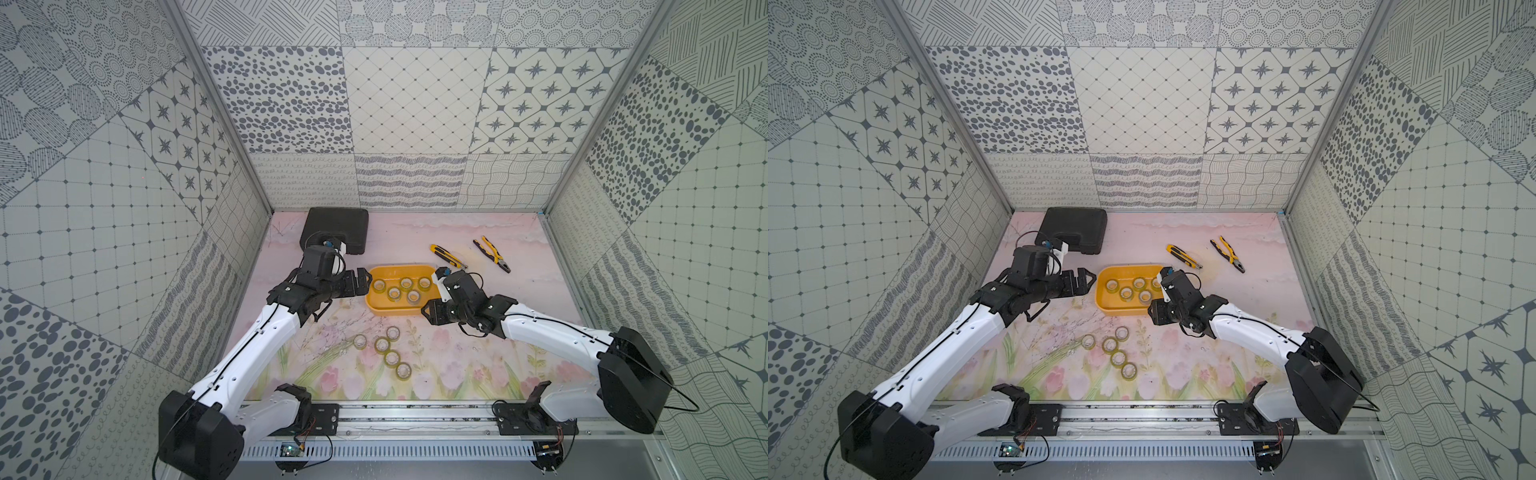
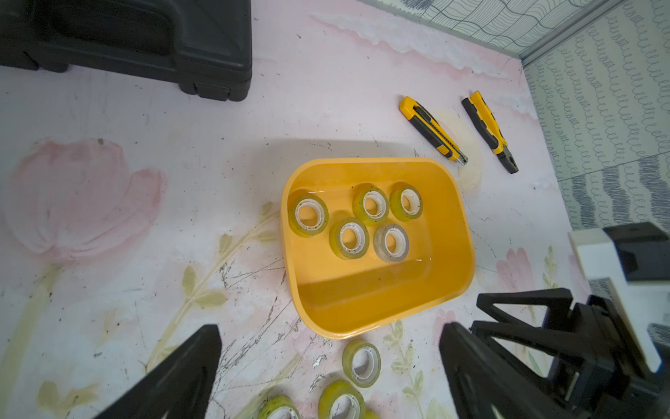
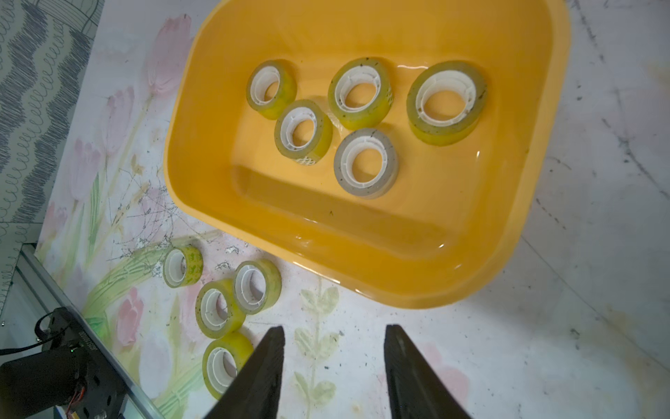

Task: Put the transparent tape into the storage box
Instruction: Place the tape in the storage box, then pick up the tape at the center of the board.

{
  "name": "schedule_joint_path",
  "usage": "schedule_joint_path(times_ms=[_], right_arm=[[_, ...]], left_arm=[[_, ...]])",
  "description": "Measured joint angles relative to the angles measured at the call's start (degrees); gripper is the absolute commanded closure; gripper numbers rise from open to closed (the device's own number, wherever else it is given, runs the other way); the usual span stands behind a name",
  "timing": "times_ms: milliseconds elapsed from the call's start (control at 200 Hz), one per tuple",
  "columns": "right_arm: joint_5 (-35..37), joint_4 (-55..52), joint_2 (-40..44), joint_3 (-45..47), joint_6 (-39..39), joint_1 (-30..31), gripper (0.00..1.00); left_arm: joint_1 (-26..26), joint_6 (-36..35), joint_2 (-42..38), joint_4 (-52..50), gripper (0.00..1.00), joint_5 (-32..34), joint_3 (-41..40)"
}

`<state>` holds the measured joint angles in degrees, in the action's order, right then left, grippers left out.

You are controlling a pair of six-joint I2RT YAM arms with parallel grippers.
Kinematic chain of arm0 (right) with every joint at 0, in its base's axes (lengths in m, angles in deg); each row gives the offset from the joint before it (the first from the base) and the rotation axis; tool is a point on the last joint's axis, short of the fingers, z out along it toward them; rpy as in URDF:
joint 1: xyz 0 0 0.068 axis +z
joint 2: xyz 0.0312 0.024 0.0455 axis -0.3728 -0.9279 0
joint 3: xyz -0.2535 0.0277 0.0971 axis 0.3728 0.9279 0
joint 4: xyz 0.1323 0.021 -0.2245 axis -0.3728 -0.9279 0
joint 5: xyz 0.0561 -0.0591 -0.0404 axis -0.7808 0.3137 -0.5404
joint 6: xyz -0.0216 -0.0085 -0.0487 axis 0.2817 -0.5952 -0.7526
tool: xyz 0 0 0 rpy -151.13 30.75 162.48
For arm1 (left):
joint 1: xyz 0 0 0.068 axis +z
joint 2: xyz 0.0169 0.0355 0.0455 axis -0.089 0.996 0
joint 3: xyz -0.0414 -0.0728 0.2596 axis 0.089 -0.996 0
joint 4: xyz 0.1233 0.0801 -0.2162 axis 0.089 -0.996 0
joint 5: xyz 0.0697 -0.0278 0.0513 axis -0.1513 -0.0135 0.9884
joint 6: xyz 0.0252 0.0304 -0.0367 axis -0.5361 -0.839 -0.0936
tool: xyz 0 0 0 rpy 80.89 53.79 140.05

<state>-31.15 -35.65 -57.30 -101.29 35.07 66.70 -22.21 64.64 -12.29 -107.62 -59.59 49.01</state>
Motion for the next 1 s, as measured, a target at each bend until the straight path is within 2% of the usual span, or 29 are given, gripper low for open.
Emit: schedule_joint_path(times_ms=[135, 325, 605, 1001], right_arm=[[1.22, -0.35, -0.02, 0.39, 0.85, 2.6, 0.51], [3.52, -0.37, -0.02, 1.27, 2.19, 5.81, 0.51], [4.26, -0.15, -0.48, 2.14, 3.74, 8.02, 0.51], [3.98, 2.62, -7.06, 2.6, 8.41, 12.39, 0.51]], left_arm=[[0.0, -0.9, 2.05, 0.57, 0.01, -0.22, 0.24], [-0.02, -1.73, 0.61, 0.61, 0.01, 0.98, 0.0], [-0.02, -2.51, 1.2, -0.42, 0.01, 2.08, 0.94], [-0.02, -2.58, 1.79, -0.79, 0.01, 2.64, 2.16]])
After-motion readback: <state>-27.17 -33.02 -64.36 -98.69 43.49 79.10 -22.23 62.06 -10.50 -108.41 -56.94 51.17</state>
